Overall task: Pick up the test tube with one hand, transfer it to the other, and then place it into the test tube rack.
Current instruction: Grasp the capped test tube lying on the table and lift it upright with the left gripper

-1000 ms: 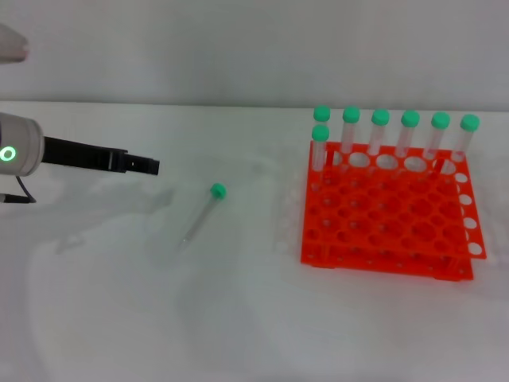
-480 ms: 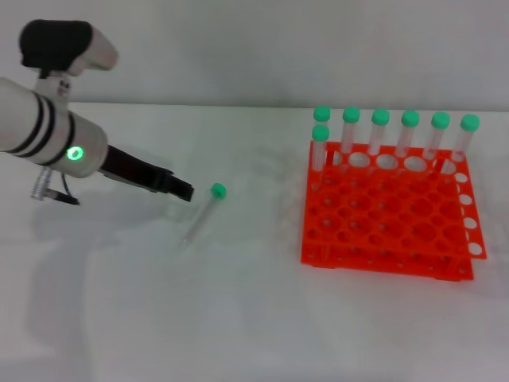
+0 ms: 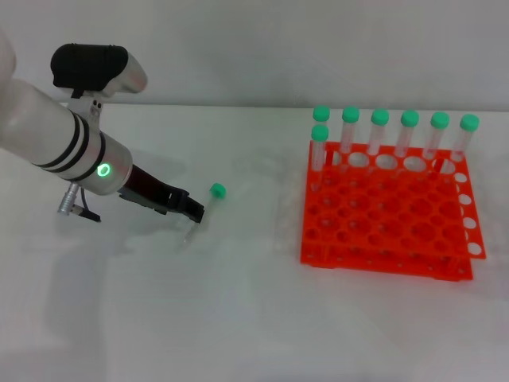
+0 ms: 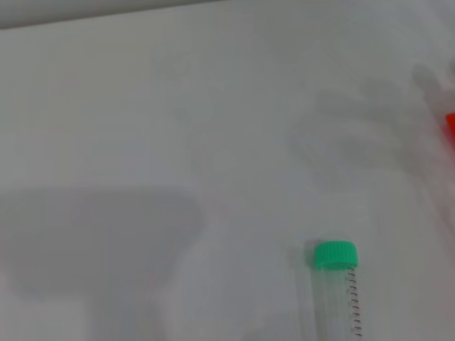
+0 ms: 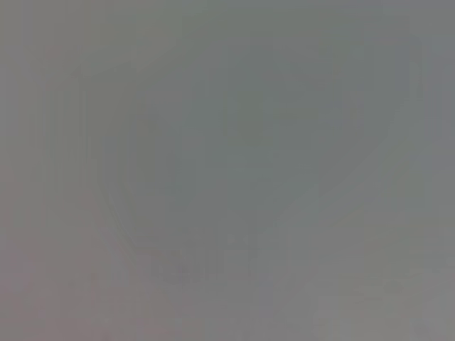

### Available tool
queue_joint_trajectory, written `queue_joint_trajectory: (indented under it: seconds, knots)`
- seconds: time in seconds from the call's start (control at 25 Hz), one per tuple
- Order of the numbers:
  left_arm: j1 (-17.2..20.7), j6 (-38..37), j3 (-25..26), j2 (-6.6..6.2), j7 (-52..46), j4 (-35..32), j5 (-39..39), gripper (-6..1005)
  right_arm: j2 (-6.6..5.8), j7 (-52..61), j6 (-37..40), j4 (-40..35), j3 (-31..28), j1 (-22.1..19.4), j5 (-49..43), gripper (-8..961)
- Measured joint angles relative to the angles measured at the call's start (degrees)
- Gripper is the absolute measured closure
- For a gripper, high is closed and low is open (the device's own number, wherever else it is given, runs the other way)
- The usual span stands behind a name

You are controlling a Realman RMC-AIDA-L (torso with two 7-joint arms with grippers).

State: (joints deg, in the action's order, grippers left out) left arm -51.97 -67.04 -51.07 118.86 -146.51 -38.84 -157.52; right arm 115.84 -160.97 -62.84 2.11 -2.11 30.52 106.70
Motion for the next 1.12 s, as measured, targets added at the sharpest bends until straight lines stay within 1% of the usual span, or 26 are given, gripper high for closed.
queue_joint_trajectory:
  seconds: [0.44, 0.64, 0.76, 0.88, 1.0, 1.12]
  knots:
    - [-1.35, 1.91, -2.86, 0.27, -1.22, 2.41, 0.33, 320, -0.18, 0.03, 0.0, -0.11, 0.0, -0.15, 0.18, 129]
    - [-2.64, 2.17, -3.04, 0.26, -1.48, 4.75, 0.24, 372, -0.27, 0.04, -0.02, -0.28, 0.0, -0.39, 0.27, 129]
    - [-3.14, 2.35, -3.11, 0.26, -1.55, 5.53, 0.01, 532, -0.27, 0.04, -0.1, -0.41, 0.0, -0.47, 0.27, 128]
    - [-3.27, 2.46, -4.38, 0.26, -2.67, 5.68, -0.04, 535, -0.27, 0.04, -0.11, -0.5, 0.0, -0.47, 0.27, 128]
    - [-3.32, 2.67, -7.44, 0.26, -5.19, 5.71, -0.02, 537, -0.33, 0.05, -0.11, -0.55, 0.0, -0.52, 0.3, 128]
    - [-3.36, 2.76, -9.03, 0.23, -6.49, 5.64, 0.08, 538, -0.38, 0.04, -0.11, -0.62, 0.0, -0.55, 0.34, 128]
